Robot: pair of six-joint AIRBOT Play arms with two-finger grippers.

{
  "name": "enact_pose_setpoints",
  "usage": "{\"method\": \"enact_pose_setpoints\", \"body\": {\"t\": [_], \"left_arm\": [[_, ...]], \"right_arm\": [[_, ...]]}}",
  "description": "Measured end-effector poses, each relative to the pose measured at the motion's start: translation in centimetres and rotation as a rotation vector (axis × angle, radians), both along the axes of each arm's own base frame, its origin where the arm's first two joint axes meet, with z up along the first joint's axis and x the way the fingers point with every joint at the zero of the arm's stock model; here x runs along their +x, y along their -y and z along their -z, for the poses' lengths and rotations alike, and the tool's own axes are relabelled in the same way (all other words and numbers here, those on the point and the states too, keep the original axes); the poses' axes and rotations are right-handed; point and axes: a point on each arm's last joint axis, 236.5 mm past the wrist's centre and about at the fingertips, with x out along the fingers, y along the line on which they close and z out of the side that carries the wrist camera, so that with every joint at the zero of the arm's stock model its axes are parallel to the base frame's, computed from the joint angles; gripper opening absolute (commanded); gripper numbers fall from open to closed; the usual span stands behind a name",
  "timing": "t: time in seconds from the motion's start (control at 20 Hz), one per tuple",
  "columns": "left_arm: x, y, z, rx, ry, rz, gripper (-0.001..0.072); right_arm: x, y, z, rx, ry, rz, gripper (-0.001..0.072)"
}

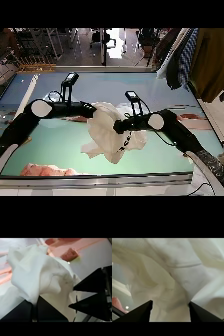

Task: Fold the clothes and pants, and hang the long-sleeved shirts on hangers.

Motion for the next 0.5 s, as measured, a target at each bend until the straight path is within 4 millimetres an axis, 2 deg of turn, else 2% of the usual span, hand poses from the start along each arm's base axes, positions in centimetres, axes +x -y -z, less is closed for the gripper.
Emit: {"method": "enact_pose_setpoints", "body": {"t": [0.15, 0.35, 0.4, 0.45, 0.5], "left_arm": [[-1.6, 0.7, -0.3, -0.011, -0.031, 0.069, 0.0017], [-2.8, 0.3, -0.7, -0.012, -0.054, 0.112, 0.0017], [-2.9, 0.1, -0.9, -0.012, -0.054, 0.113, 0.0017], [-2.9, -0.2, -1.1, -0.014, -0.052, 0.111, 0.0016], [-2.9, -0.5, -1.2, -0.014, -0.053, 0.109, 0.0016]], "right_arm": [[0.5, 0.0, 0.8, -0.035, 0.008, 0.032, 0.0520], [2.2, 2.2, 2.6, -0.120, 0.008, 0.122, 0.0493], [2.5, 2.6, 3.0, -0.137, 0.008, 0.134, 0.0404], [2.7, 3.0, 3.2, -0.150, 0.009, 0.144, 0.0155], [2.9, 3.2, 3.6, -0.163, 0.009, 0.151, 0.0018]]}}
